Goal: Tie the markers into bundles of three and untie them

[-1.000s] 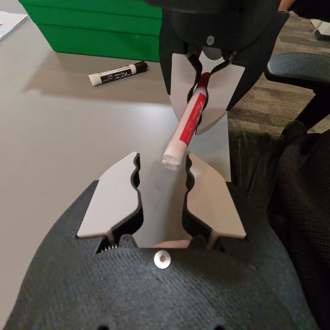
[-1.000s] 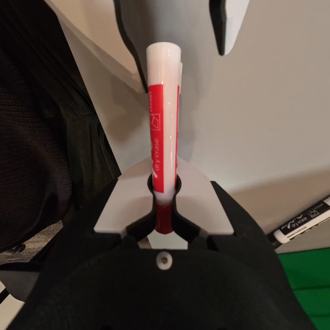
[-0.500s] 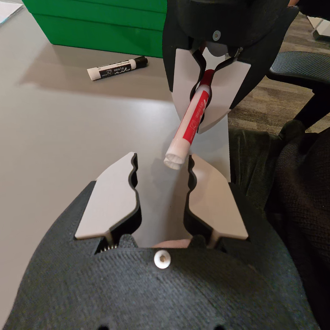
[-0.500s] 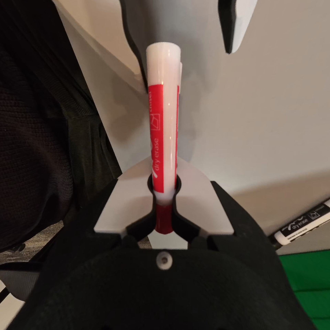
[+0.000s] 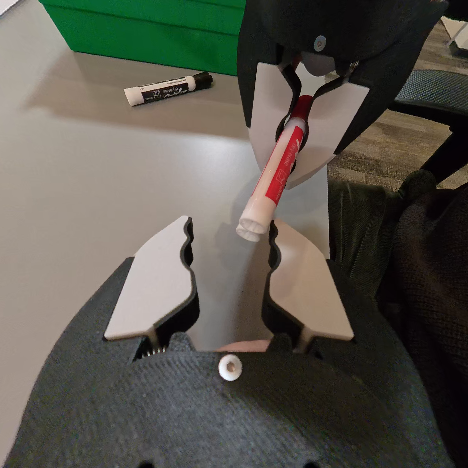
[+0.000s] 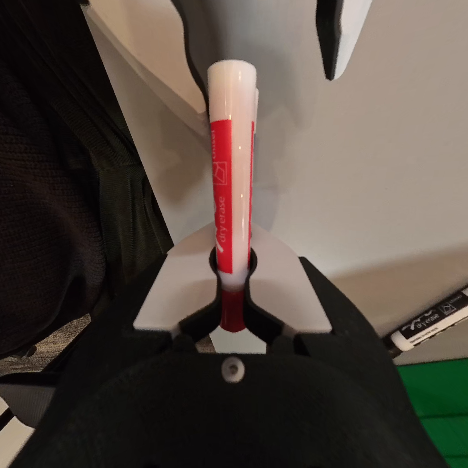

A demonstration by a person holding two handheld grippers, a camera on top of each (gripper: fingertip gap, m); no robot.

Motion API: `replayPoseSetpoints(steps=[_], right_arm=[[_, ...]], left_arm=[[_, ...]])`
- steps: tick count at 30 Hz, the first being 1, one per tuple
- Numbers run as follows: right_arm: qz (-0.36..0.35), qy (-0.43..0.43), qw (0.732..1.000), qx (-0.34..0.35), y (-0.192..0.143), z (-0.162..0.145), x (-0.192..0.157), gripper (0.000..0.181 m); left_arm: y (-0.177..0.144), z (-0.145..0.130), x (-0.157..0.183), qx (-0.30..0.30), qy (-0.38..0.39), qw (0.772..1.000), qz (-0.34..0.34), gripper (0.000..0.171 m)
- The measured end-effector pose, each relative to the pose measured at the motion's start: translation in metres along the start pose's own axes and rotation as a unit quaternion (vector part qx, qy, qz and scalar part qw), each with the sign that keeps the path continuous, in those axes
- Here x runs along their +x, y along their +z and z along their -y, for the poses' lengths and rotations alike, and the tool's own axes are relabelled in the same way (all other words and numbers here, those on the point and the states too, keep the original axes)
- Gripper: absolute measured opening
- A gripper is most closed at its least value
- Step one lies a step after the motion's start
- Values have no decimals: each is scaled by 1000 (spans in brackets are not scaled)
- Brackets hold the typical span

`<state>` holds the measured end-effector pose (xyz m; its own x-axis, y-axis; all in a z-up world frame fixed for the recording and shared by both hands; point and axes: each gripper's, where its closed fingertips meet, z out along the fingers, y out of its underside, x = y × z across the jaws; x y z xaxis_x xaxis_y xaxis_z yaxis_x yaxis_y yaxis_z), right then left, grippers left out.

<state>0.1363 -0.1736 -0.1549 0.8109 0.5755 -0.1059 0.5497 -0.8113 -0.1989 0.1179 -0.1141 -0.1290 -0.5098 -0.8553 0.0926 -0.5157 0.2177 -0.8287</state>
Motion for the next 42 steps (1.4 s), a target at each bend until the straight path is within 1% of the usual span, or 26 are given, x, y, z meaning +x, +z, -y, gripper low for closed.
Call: replayPoseSetpoints(steps=[4, 7, 14, 21, 27, 32, 38, 40, 42], right_arm=[[0, -1, 1000, -2, 1, -1, -1, 15], [1, 0, 1000, -2, 1, -1, 0, 15], [0, 6, 1000, -1, -2, -3, 3, 15], [8, 16, 1000, 17, -11, -5, 5, 14], [4, 17, 1000, 9, -11, -8, 5, 15], [-9, 18, 1000, -12, -10, -15, 10, 15], [8, 31, 999, -25, -13, -21, 13, 15], [24, 44, 998, -25, -18, -22, 15, 15], [25, 55, 998, -20, -27, -22, 23, 15]], left_arm=[[0, -1, 3, -3, -1, 1000, -10, 62], [1, -2, 1, -7, 0, 1000, -4, 62], [-4, -7, 7, -16, 12, 999, -28, 62], [-11, 1, 12, 13, -1, 998, -60, 62], [-8, 4, 14, 16, 5, 998, -57, 61], [-5, 0, 15, 2, 10, 999, -54, 62], [-5, 0, 4, 4, 11, 1000, -24, 62], [-6, 1, -6, 5, 21, 1000, 11, 62], [-8, 3, -22, 7, 54, 996, 76, 62]])
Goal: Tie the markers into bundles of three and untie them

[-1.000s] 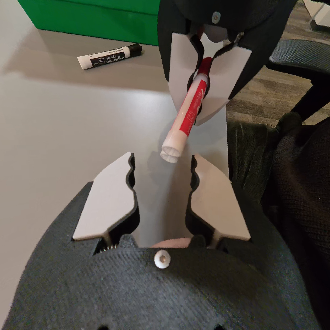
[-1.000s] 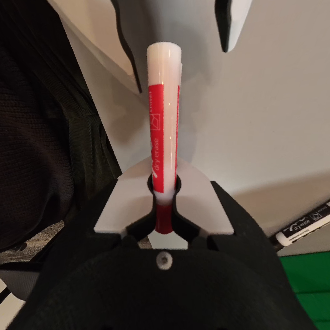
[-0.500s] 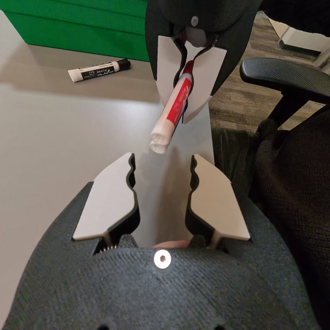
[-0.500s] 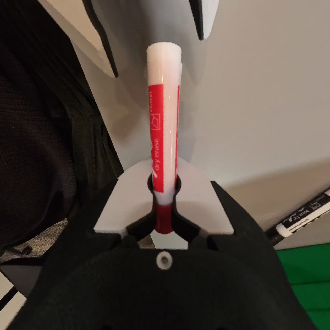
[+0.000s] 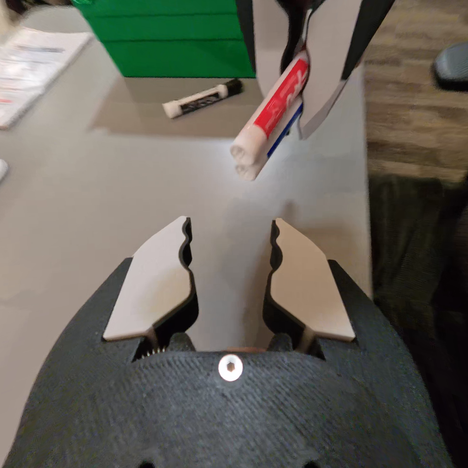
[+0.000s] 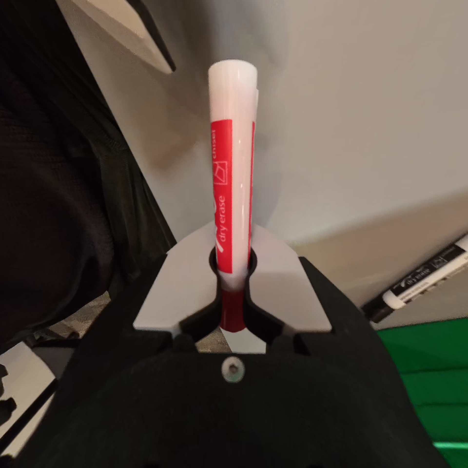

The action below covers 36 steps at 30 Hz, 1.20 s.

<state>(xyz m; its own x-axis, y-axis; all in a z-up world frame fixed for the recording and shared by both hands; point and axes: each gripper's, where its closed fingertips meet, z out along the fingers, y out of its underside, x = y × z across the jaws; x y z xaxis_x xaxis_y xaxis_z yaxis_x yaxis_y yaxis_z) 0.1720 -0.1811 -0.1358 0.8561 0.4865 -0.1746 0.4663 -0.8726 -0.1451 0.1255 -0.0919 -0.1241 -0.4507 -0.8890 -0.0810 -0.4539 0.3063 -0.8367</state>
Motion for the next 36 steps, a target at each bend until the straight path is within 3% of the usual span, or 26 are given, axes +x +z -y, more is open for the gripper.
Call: replayPoseSetpoints(steps=[3, 6, 12, 14, 16, 19, 22, 26, 31, 36], right_arm=[[-9, 8, 1000, -3, -11, -1, 12, 15], [-4, 12, 1000, -13, -14, -3, 16, 15], [1, 15, 999, -29, -9, -5, 19, 15], [5, 16, 999, -30, -8, -4, 18, 15], [7, 17, 999, -29, -8, -2, 17, 15], [14, 15, 1000, -23, -8, 4, 13, 15], [21, 10, 1000, -17, -10, 10, 10, 15], [24, 6, 1000, -10, -13, 19, 5, 15], [32, 6, 999, -1, -17, 30, -1, 15], [51, 5, 999, 0, -17, 42, -11, 15]], left_arm=[[-6, 11, -24, 19, 63, 991, 115, 61], [-6, 19, -18, 27, 90, 987, 129, 65], [2, 6, -18, -55, 154, 969, 183, 81], [-5, 15, -27, -58, 214, 943, 250, 84], [-15, 28, -36, -63, 287, 897, 331, 86], [-16, 37, -31, -59, 364, 847, 382, 84], [-6, 35, -24, -77, 370, 844, 381, 84], [3, 36, -22, -92, 325, 864, 373, 85], [0, 44, -23, -100, 345, 841, 404, 87], [2, 48, -17, -86, 335, 849, 398, 87]])
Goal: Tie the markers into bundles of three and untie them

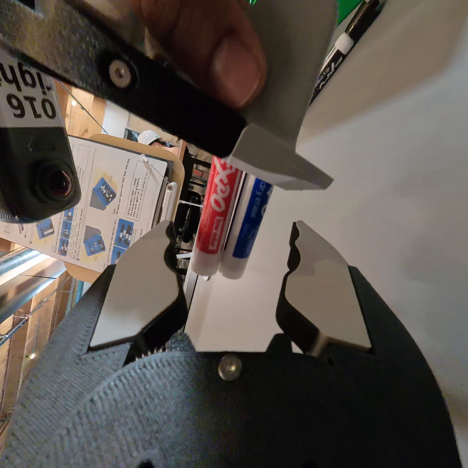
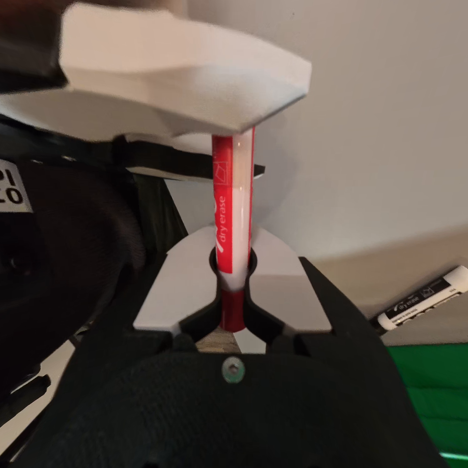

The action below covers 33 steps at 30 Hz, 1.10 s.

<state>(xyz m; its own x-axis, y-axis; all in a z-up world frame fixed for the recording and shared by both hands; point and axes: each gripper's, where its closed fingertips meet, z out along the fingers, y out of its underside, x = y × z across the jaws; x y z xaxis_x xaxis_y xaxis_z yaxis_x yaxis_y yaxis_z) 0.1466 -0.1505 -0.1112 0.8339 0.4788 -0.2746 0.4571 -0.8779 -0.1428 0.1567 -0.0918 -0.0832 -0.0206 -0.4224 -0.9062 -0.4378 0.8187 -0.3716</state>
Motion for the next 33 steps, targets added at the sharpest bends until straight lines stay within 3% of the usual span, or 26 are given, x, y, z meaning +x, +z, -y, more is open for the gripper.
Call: replayPoseSetpoints(steps=[10, 33], right_arm=[[6, -6, 1000, -26, 3, 10, -9, 15], [21, -10, 1000, -2, 5, 33, -23, 14]], left_arm=[[3, -11, -5, -7, -14, 1000, 8, 85], [2, -21, -25, -30, 37, 996, 73, 68]])
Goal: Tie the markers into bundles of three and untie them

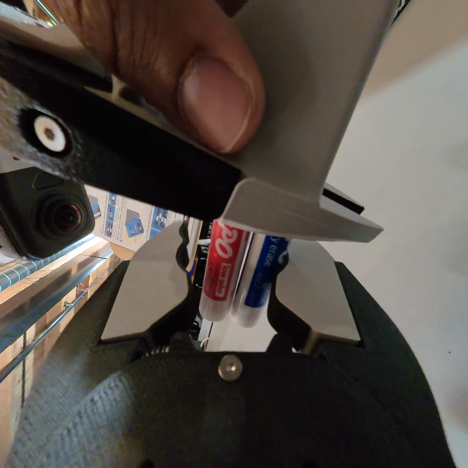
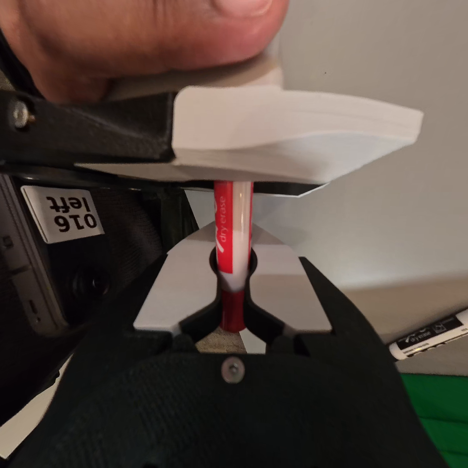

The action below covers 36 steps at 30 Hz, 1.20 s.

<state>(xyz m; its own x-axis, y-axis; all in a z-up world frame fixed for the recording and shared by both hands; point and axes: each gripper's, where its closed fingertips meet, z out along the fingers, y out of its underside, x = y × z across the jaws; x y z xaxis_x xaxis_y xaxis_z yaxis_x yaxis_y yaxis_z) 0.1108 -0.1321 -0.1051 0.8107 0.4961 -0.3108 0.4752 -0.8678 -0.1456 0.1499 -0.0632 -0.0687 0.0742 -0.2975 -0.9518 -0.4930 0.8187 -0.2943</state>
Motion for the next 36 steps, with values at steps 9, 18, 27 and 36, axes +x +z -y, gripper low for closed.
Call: replayPoseSetpoints(steps=[9, 18, 27, 36], right_arm=[[-9, -2, 1000, 9, -4, 6, 0, 14], [-20, -8, 1000, 6, -1, 7, 1, 15], [-23, -10, 1000, 2, 1, 9, 2, 15], [-26, -11, 1000, -2, 2, 9, 2, 14]], left_arm=[[1, -1, 2, -2, 15, 1000, 0, 63], [2, -2, 3, -6, 21, 1000, -4, 57], [3, -5, 4, -10, 26, 1000, -9, 49], [3, -5, 5, -10, 33, 999, -8, 49]])
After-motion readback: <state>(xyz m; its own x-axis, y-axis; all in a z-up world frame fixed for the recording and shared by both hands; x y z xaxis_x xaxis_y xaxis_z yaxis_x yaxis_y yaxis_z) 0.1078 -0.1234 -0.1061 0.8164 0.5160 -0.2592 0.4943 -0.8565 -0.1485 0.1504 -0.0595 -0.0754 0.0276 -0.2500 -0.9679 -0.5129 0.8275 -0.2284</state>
